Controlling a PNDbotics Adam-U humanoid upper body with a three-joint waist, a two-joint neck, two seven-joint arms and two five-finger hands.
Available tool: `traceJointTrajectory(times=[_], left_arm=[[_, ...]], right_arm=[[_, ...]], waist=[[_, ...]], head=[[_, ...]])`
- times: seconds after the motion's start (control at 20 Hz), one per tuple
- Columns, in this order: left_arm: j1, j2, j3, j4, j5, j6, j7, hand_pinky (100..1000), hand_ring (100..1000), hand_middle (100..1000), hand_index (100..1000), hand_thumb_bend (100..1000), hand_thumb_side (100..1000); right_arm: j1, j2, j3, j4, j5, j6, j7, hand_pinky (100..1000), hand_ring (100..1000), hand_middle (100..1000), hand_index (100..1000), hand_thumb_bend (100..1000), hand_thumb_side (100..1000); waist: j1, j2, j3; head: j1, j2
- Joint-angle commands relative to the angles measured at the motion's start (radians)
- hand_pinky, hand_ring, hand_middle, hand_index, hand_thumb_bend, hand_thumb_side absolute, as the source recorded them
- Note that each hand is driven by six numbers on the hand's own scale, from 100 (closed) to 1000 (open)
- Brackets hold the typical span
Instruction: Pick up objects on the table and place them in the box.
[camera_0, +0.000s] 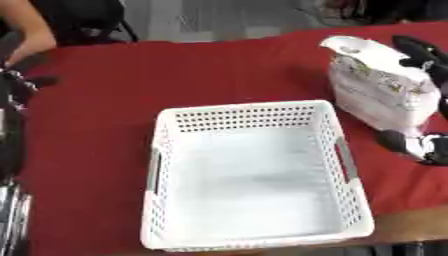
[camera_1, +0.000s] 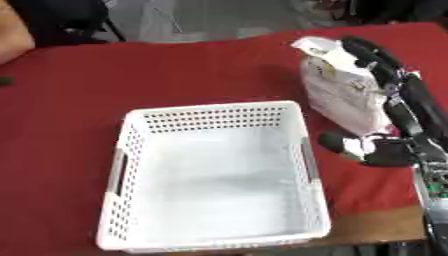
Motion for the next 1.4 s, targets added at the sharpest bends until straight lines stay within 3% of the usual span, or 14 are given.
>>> traceJointTrajectory(times=[0.05,0.7,1.4], left_arm=[[-0.007,0.003,0.000,-0.020,0.003,-0.001,-0.003,723,862,974,966,775,1000],[-0.007,0.004,0.000,-0.020,0.003,-0.001,-0.004,724,863,975,965,771,1000],[-0.004,0.005,-0.002,-0.020,0.005,0.000,-0.007,727,864,976,963,768,1000]], right_arm=[[-0.008,-0.019,-0.003,-0.021,-0.001,-0.001,-0.002,853,948,960,1000,774,867],[-0.008,-0.022,-0.008,-0.021,0.003,0.003,-0.006,853,948,960,1000,773,868],[-0.039,-0.089,-0.040,-0.021,-0.020,0.037,-0.045,856,947,958,1000,773,874]], waist=[[-0.004,-0.011,0.001],[-0.003,-0.010,0.000],[-0.005,-0.014,0.002]], head=[[-0.004,-0.016],[-0.003,-0.015],[-0.002,-0.015]])
